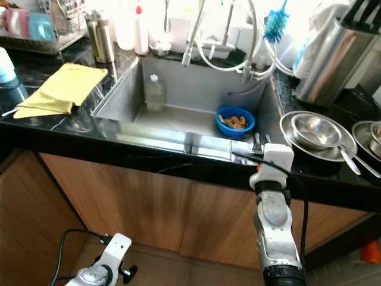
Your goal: Kitchen organization
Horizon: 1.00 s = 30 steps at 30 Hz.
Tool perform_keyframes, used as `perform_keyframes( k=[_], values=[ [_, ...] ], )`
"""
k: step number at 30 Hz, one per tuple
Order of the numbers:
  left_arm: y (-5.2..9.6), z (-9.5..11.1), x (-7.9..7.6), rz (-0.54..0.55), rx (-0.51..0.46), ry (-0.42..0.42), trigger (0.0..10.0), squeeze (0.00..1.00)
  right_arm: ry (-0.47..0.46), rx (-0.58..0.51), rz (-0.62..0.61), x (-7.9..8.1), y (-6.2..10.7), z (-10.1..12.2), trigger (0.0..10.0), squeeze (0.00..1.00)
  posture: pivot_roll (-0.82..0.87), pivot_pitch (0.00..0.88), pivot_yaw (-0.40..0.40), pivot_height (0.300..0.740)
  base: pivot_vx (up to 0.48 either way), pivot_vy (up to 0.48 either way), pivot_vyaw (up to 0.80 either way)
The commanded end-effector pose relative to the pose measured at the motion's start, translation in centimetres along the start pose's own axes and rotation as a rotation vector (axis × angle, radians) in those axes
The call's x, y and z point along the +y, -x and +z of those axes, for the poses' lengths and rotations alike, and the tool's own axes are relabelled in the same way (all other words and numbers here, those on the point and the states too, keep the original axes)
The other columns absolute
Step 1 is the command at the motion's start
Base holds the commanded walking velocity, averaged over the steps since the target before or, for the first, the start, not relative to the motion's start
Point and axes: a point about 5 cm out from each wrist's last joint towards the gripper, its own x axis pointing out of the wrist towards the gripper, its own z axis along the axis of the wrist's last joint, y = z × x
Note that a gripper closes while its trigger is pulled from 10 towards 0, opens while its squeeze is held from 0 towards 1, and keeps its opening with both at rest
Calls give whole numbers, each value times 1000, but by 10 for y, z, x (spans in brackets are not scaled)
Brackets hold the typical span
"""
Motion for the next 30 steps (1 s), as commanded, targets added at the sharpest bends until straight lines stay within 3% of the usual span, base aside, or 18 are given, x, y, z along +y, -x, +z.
perform_keyframes(
  k=[1, 2, 4, 19, 24, 26, 27, 28, 30],
  values=[
    [0, -2, -3, -10, 7, -16, 10000, 0, 15, -20, -42, -6, 10, 5, 10000, 0, 114, 53, -113, 736, 0, 0, 0],
    [0, -3, -3, -12, 6, -21, 10000, 0, 26, 1, -106, -14, 30, -1, 10000, 0, 114, 46, -115, 736, 0, 0, 0],
    [0, -3, -3, -14, 4, -21, 10000, 0, 32, 23, -128, -17, 41, -5, 10000, 0, 116, 41, -116, 736, 0, 0, 0],
    [1, -4, -3, -6, -10, -17, 10000, 0, 35, 203, -135, -13, 85, -52, 10000, 0, 127, 25, -121, 736, 0, 0, 0],
    [1, -4, -3, -2, -14, -14, 10000, 0, -6, 435, -194, -17, 111, -97, 10000, 0, 119, 45, -121, 736, 0, 0, 0],
    [1, -3, -3, -2, -15, -14, 10000, 0, -11, 455, -198, -17, 113, -101, 10000, 0, 119, 45, -121, 736, 0, 0, 0],
    [1, -3, -3, -4, -13, -15, 10000, 0, -50, 536, -201, -18, 121, -117, 10000, 0, 115, 50, -118, 736, 0, 0, 0],
    [1, -3, -3, -4, -13, -15, 10000, 0, -50, 536, -201, -18, 121, -117, 10000, 0, 115, 50, -118, 736, 0, 0, 0],
    [1, -3, -3, -12, -9, -26, 10000, 0, -58, 635, -201, -18, 130, -135, 10000, 0, 102, 50, -112, 736, 0, 0, 0]
  ],
)
